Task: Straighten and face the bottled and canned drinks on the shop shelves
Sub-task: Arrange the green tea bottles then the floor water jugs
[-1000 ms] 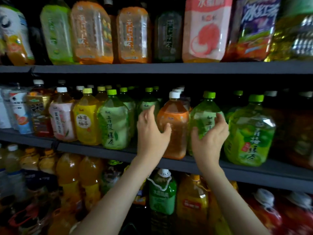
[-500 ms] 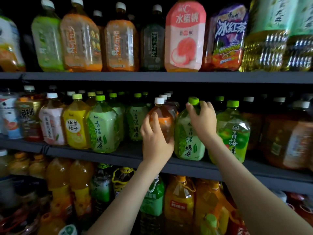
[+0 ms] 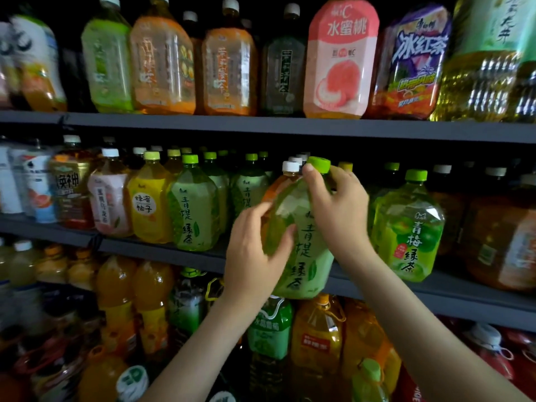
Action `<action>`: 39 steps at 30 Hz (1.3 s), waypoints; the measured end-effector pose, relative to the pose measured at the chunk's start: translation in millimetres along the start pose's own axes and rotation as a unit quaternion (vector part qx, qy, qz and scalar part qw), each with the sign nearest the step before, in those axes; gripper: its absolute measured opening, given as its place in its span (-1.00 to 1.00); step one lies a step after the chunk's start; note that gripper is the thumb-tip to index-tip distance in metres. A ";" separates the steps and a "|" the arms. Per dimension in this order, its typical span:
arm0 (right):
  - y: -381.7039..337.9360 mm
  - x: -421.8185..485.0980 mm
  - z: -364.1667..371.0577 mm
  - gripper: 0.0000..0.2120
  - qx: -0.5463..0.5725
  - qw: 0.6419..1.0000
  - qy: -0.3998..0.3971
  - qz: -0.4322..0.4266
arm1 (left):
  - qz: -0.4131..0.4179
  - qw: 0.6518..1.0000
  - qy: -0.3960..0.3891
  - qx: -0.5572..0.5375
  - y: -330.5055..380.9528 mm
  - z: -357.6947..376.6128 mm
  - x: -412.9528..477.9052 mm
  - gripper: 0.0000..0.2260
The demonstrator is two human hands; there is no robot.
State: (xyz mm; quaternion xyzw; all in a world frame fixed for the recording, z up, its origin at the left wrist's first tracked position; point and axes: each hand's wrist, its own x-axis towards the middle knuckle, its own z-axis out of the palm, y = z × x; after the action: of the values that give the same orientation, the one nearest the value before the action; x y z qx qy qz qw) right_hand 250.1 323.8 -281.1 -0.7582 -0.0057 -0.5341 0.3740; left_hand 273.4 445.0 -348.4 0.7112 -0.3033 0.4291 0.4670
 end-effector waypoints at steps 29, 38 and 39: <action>65.6 -35.7 71.4 -0.22 -0.118 0.991 -0.043 -0.055 | -0.209 0.947 -0.087 0.229 -89.9 21.9 -0.4 -0.13; 72.4 -51.0 64.9 -0.04 -0.037 0.993 -0.107 0.033 | -0.262 0.943 -0.100 0.179 -70.7 26.3 6.3 -0.19; 72.6 -51.5 63.2 -0.04 -0.041 0.992 -0.112 0.030 | -0.265 0.944 -0.105 0.169 -66.0 28.2 4.0 -0.20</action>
State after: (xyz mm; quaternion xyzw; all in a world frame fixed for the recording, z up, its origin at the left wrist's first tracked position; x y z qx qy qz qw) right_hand 308.5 327.9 -373.2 -0.8277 -0.0029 -0.4346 0.3551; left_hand 339.4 443.9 -377.0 0.8751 -0.0746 0.2582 0.4024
